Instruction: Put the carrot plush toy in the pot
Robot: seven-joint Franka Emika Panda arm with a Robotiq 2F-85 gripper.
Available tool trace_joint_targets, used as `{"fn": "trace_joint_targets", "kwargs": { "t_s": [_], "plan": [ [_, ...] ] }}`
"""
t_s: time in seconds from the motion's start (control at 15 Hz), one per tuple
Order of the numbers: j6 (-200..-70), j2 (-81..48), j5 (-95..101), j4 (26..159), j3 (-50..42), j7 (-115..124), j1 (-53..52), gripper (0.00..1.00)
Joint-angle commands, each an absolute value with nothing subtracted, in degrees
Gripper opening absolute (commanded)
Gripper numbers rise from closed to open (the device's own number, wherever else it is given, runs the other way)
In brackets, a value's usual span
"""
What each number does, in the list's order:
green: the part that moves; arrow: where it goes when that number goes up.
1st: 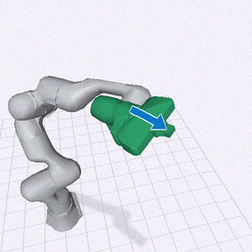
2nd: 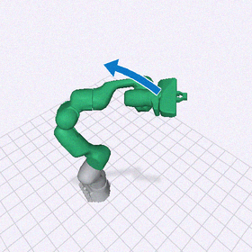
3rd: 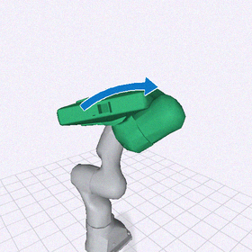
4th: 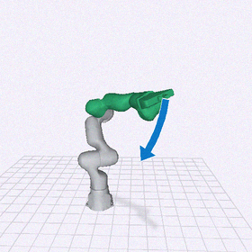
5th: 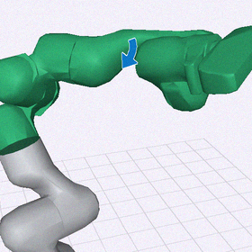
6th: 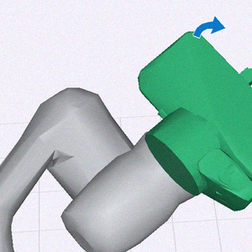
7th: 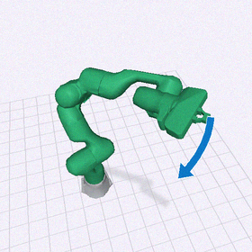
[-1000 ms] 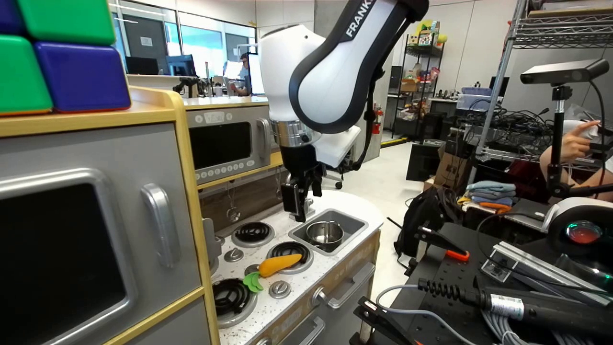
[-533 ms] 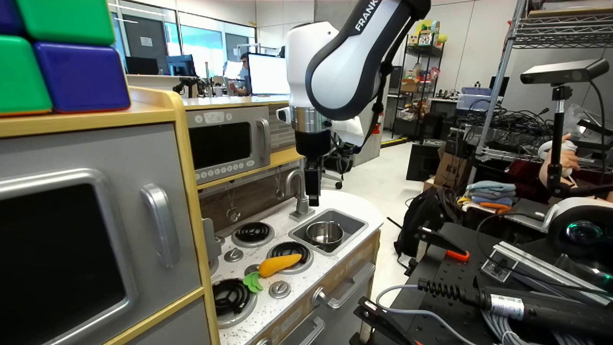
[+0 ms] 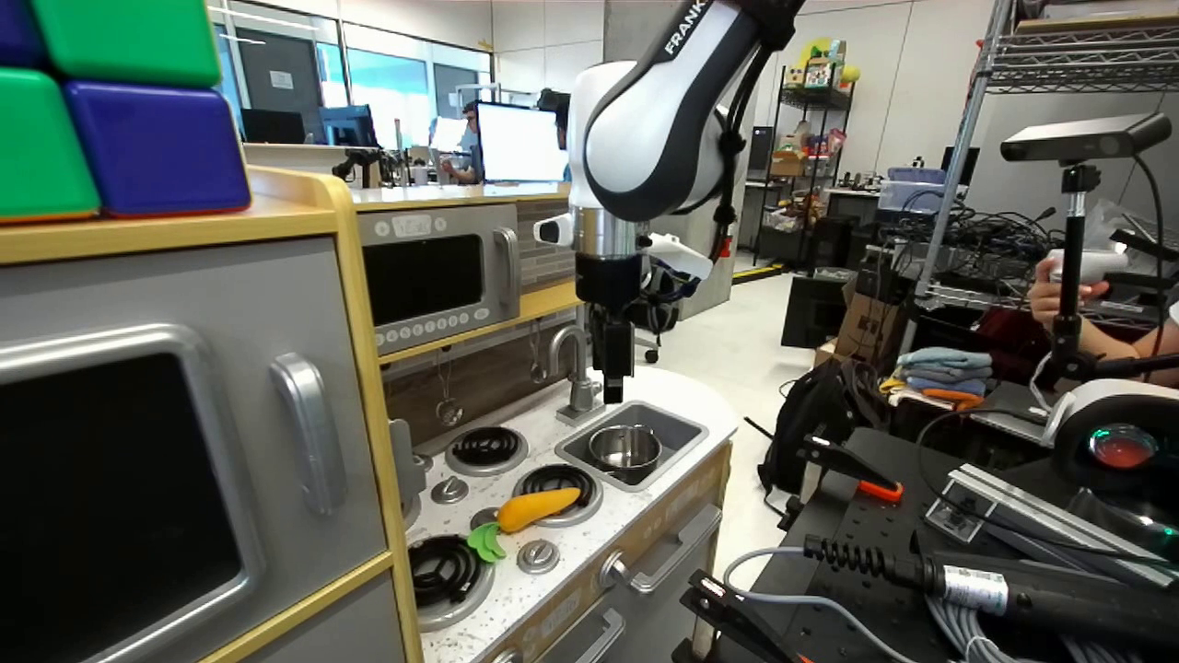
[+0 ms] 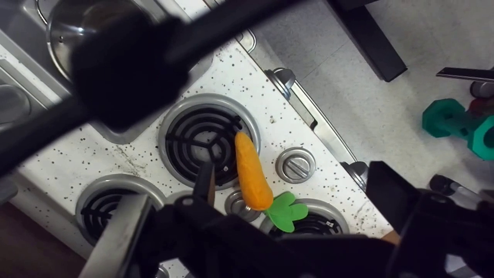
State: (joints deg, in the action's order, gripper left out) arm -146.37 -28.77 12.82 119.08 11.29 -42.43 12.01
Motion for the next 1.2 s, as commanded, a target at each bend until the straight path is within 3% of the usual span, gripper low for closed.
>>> {"fn": "trace_joint_targets", "kwargs": {
  "t_s": [0.0,0.6,1.13],
  "plan": [
    [-146.42,-28.59,11.22,119.04,9.37,-43.49,10.00,1.00],
    [-146.68,-44.42,12.58,113.12,9.50,-47.65,6.11,1.00],
    [-169.93,-55.03,14.63,106.52,5.38,-36.42,-0.70,1.00]
  ]
}}
